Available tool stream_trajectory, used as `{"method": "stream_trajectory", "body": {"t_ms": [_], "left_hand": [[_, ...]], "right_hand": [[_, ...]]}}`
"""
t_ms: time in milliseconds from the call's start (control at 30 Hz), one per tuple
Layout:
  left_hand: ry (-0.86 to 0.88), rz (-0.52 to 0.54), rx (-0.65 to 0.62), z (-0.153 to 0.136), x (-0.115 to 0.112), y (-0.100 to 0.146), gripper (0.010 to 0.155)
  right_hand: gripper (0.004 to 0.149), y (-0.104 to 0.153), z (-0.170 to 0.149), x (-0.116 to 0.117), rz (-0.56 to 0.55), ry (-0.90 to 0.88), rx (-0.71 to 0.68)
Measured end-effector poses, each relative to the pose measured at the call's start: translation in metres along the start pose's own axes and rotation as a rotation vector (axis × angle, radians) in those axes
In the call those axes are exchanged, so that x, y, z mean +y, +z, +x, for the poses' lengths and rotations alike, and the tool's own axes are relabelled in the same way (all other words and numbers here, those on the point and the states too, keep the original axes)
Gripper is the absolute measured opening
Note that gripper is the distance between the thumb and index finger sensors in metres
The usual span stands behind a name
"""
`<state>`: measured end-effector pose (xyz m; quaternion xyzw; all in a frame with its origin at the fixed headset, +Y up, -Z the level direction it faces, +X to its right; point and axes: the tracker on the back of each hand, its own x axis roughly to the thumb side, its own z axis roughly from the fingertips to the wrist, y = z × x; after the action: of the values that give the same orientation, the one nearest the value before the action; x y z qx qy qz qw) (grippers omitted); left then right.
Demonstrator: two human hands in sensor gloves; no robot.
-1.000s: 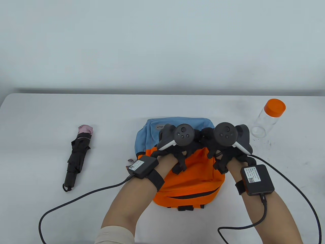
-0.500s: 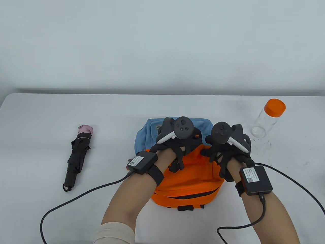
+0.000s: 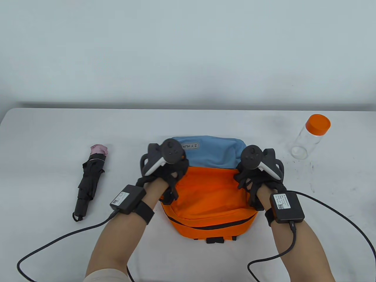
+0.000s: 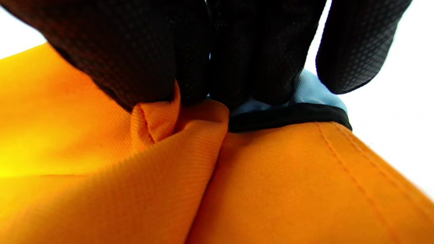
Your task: Pack school bag
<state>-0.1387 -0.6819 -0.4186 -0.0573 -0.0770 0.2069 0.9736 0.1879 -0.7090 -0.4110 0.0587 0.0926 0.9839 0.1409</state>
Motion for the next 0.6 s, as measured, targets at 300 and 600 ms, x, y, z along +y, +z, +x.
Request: {"method": "stream_trajectory", "body": {"t_ms": [300,600], "left_hand": [[0.174,-0.318,-0.228,-0.04,-0.004,0.032,0.101],[-0.261,-0.573,-0.568,-0.01,-0.04,0.098,0.113]], "right_hand": [[0.058,0.012,0.019,0.0,-0.072,0.101,-0.065],[0.119,0.067,-0.002,0.037,0.594,-0.02,-0.415]]}}
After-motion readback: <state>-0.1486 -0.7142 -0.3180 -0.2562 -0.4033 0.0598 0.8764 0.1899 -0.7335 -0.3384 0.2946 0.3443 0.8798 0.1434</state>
